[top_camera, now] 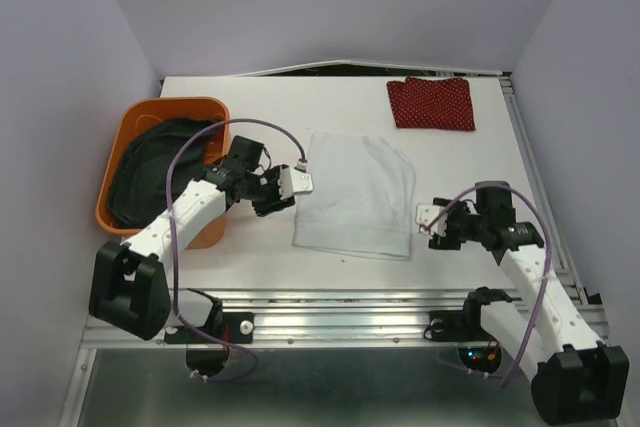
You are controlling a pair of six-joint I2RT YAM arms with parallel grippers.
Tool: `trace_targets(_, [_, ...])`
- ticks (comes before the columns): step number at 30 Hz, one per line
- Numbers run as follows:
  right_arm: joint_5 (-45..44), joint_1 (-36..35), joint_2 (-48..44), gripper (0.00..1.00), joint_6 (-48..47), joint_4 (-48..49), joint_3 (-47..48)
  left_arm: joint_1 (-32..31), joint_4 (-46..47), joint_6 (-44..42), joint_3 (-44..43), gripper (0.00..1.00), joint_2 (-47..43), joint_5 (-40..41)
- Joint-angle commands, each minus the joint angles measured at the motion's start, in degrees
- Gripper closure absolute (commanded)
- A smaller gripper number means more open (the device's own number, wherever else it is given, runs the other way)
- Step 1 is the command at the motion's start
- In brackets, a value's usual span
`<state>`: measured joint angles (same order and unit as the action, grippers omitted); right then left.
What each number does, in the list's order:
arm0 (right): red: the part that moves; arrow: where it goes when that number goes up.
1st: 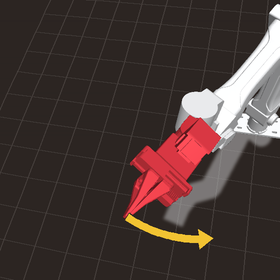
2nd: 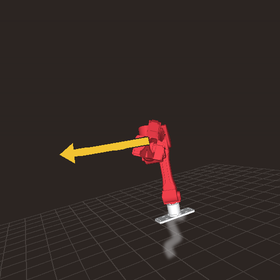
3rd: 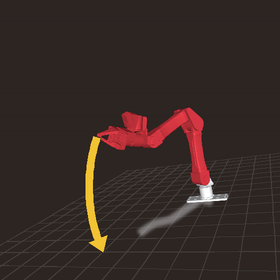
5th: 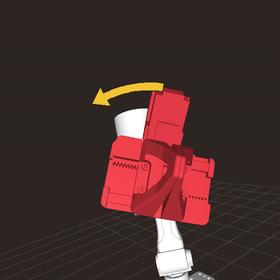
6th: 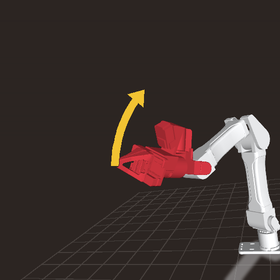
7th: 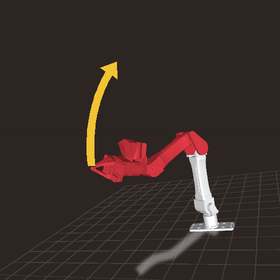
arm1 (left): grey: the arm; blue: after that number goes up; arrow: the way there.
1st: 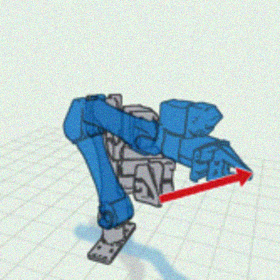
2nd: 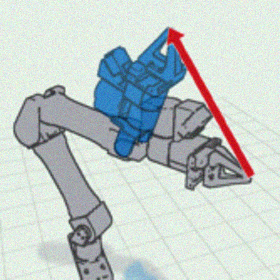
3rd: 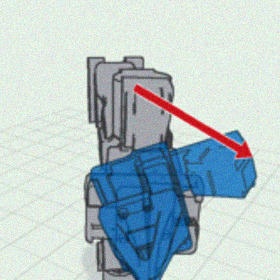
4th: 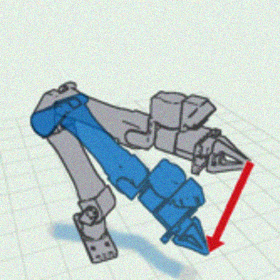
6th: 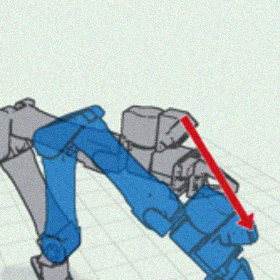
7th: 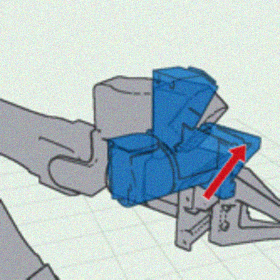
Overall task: Fold and stack the skirts
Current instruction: Flatten the skirt out
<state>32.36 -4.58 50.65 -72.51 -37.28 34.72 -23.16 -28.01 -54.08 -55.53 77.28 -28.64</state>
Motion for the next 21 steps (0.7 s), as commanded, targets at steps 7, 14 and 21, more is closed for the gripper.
trace_targets(7, [16.06, -0.43, -8.90, 0.32, -49.64, 2.91, -16.96, -0.31, -0.03, -29.84, 6.13, 0.27, -3.80, -0.62])
trace_targets(14, [22.04, -0.43, -3.81, 0.33, -66.17, -4.12, -18.63, -0.66, 4.01, -37.76, 11.14, 0.27, -4.68, -0.71])
trace_targets(21, [23.01, -0.96, 5.24, 0.36, -75.06, -1.58, -18.81, -3.38, 5.24, -41.01, 11.58, 0.28, -1.61, 1.31])
